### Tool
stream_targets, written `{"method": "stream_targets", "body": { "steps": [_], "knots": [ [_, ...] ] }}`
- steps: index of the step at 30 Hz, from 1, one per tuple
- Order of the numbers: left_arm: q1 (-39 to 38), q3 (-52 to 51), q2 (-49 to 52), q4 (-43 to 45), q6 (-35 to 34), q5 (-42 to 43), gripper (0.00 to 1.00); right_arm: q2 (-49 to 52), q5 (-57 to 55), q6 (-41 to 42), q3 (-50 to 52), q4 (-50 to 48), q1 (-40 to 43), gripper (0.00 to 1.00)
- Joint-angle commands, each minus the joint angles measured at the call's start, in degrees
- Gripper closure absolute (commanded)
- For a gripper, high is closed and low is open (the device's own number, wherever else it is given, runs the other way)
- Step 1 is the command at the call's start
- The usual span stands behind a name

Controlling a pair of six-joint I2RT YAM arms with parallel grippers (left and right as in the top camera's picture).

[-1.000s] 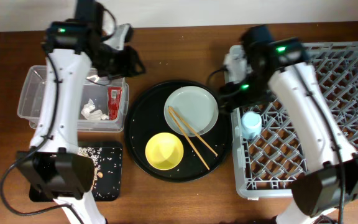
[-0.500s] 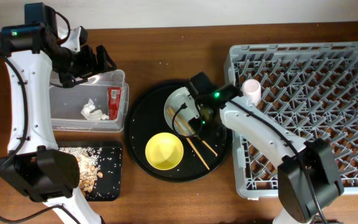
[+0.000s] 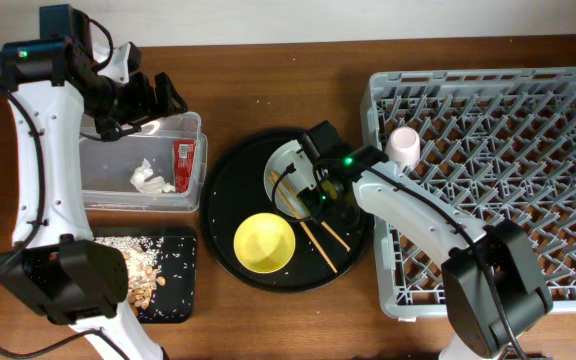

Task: Sort waste into correct bins and load items into the dishwasher rack
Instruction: 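Reach the right gripper to the plate and pinch one chopstick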

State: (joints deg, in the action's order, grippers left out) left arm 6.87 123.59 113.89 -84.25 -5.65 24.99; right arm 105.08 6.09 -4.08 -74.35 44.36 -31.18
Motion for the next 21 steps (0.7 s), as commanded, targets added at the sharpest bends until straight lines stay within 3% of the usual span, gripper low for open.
{"method": "stream_targets", "body": {
  "steps": [1, 9, 21],
  "knots": [
    [0.15, 0.15, -0.39, -0.02, 0.07, 0.0, 0.0, 0.31, 1.2, 0.0, 0.33, -0.48, -0.33, 0.56],
    [0.15, 0.15, -0.39, -0.02, 0.07, 0.0, 0.0, 0.31, 1.18, -0.04, 5.68, -8.81, -0.31, 0.57],
    [0.15, 0.15, -0.39, -0.02, 0.09, 0.0, 0.0, 0.83, 0.76, -0.2, 7.56, -12.5, -0.31, 0.64]
  ]
}}
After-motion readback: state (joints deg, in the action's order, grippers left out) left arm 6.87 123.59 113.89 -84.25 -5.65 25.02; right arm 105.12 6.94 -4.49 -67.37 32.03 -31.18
